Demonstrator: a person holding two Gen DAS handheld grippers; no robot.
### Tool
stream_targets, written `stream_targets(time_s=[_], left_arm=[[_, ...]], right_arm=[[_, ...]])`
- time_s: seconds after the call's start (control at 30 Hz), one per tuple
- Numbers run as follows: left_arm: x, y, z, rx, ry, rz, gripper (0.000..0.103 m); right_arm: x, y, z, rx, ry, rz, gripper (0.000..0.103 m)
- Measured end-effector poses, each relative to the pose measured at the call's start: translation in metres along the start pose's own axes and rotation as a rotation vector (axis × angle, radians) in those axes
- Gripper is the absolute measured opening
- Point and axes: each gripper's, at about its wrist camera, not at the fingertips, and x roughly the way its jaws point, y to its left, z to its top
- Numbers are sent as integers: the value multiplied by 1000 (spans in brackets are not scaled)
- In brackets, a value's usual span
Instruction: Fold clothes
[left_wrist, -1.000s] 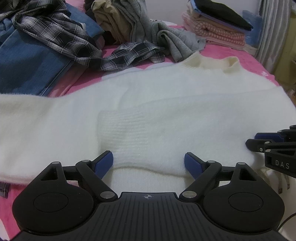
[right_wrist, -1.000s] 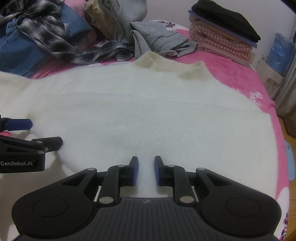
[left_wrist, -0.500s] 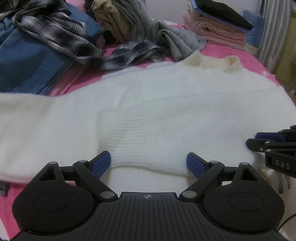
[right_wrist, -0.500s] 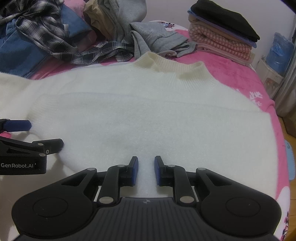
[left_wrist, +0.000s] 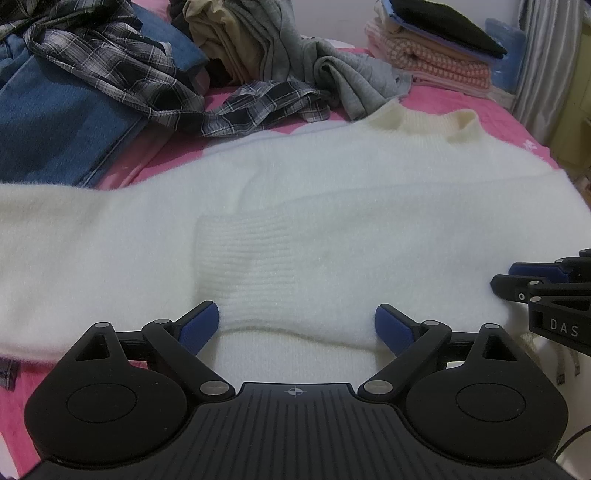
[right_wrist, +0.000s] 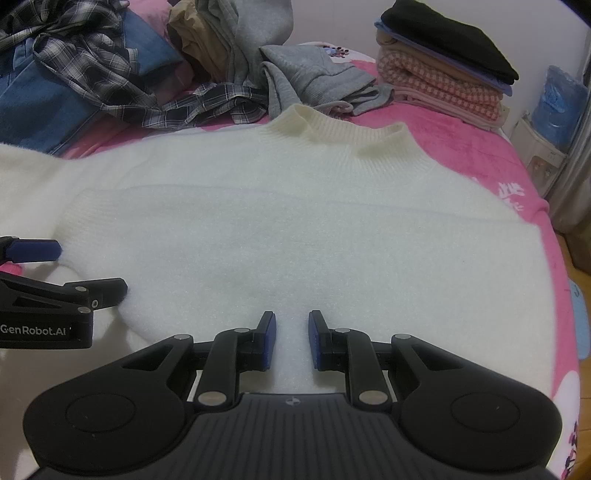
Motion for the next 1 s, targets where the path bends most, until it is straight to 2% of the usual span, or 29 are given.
stream_targets(time_s=[1.0], left_arm=[[1,1,-2,-3,-1,-1,95]], right_arm=[[1,0,-2,6,-8,-1,21]])
